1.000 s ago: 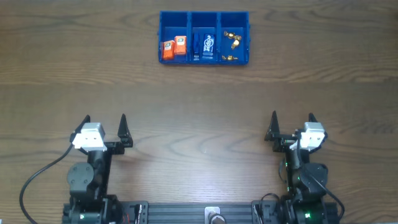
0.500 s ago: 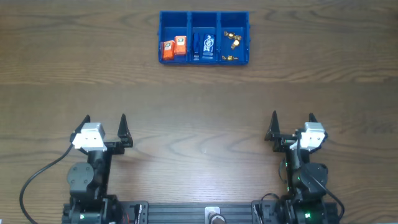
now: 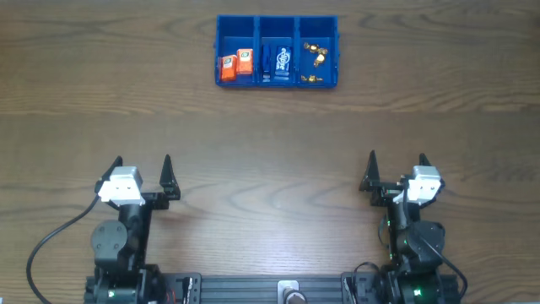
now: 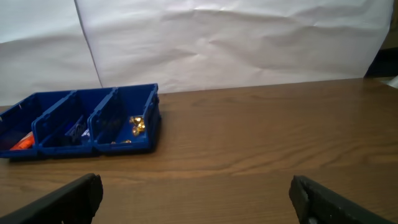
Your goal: Sort Candies Into Trays
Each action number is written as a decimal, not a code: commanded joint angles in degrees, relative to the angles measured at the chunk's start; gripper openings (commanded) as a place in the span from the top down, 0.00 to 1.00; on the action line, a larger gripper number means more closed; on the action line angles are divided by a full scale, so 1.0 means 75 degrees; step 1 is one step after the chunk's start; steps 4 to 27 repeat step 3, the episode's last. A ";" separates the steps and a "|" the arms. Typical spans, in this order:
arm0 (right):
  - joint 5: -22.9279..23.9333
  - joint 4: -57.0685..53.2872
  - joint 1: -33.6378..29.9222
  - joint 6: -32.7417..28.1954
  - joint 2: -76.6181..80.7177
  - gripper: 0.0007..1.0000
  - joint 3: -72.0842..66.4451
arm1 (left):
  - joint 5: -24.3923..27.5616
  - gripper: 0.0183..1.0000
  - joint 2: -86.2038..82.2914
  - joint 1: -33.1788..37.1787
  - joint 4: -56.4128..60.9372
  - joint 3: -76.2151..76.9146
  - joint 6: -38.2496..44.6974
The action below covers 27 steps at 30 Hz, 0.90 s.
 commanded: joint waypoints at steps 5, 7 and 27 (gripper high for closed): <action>0.0157 -0.0038 -0.0041 -0.0099 -0.0044 0.00 -0.0003 | 0.0093 0.00 -0.0038 0.0023 -0.0315 -0.0117 0.0079; 0.0157 -0.0038 -0.0041 -0.0099 -0.0044 0.00 -0.0003 | 0.0093 0.00 -0.0038 0.0023 -0.0315 -0.0117 0.0079; 0.0157 -0.0038 -0.0041 -0.0099 -0.0044 0.00 -0.0003 | 0.0093 0.00 -0.0038 0.0023 -0.0315 -0.0117 0.0079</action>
